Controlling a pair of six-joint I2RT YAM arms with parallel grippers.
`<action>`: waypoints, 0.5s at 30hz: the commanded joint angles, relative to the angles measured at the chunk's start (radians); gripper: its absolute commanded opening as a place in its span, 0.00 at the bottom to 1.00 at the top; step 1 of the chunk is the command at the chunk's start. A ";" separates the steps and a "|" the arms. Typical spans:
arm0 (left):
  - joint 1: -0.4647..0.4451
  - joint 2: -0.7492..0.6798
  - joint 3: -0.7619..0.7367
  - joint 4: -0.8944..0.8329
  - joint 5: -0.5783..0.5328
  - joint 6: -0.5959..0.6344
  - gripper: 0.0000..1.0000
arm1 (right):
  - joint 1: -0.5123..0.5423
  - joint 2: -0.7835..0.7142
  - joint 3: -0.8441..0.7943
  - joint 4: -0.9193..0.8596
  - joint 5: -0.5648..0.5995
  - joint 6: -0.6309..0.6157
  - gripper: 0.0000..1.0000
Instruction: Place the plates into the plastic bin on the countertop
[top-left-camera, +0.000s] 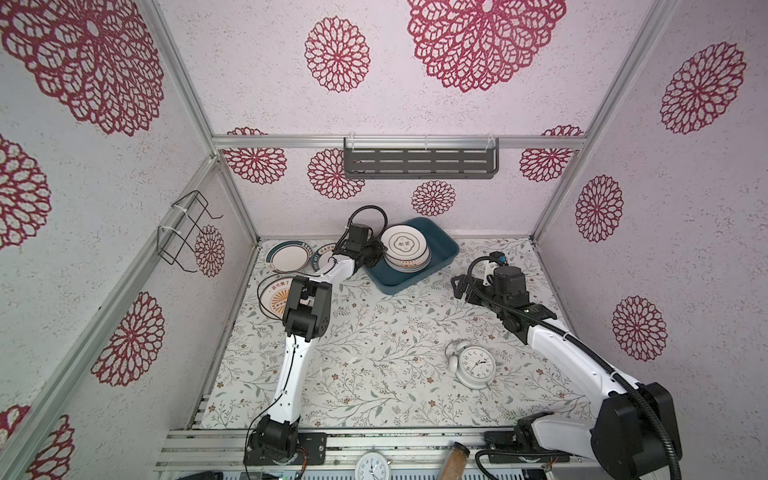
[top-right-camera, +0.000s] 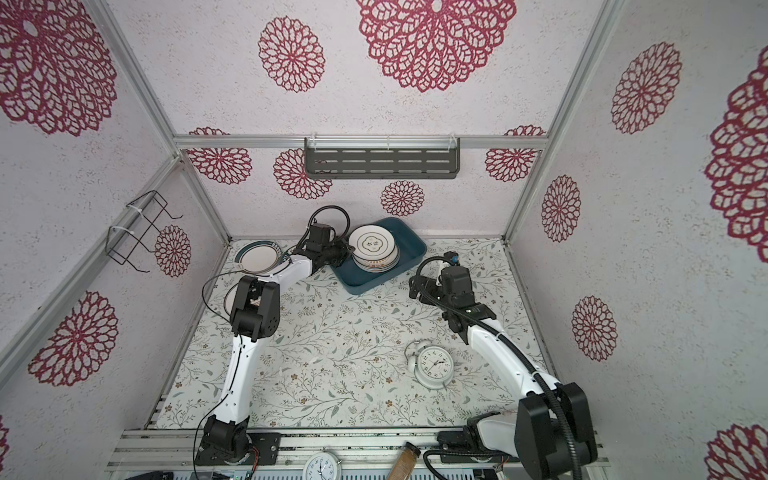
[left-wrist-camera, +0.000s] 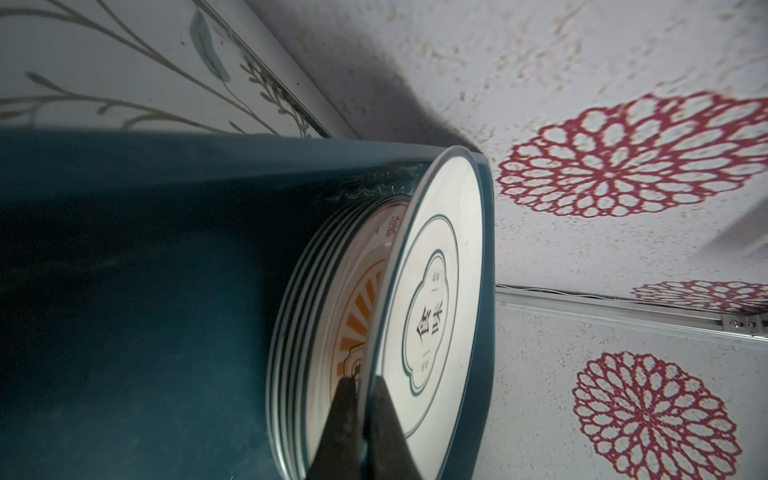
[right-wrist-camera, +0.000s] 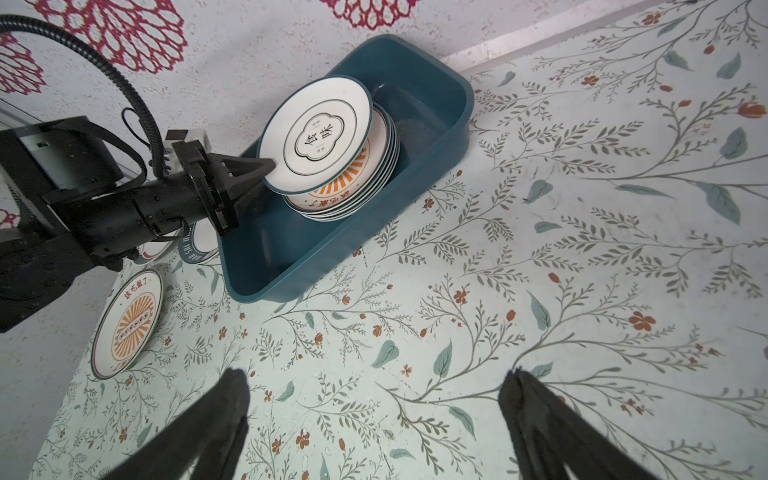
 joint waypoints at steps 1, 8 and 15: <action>-0.014 0.019 0.037 0.047 -0.004 -0.006 0.00 | -0.015 0.016 0.042 0.070 -0.025 -0.005 0.99; -0.022 0.023 0.050 0.002 -0.026 0.010 0.00 | -0.029 0.109 0.089 0.135 -0.062 -0.002 0.99; -0.037 0.035 0.119 -0.097 -0.046 0.057 0.03 | -0.043 0.166 0.136 0.159 -0.093 -0.001 0.99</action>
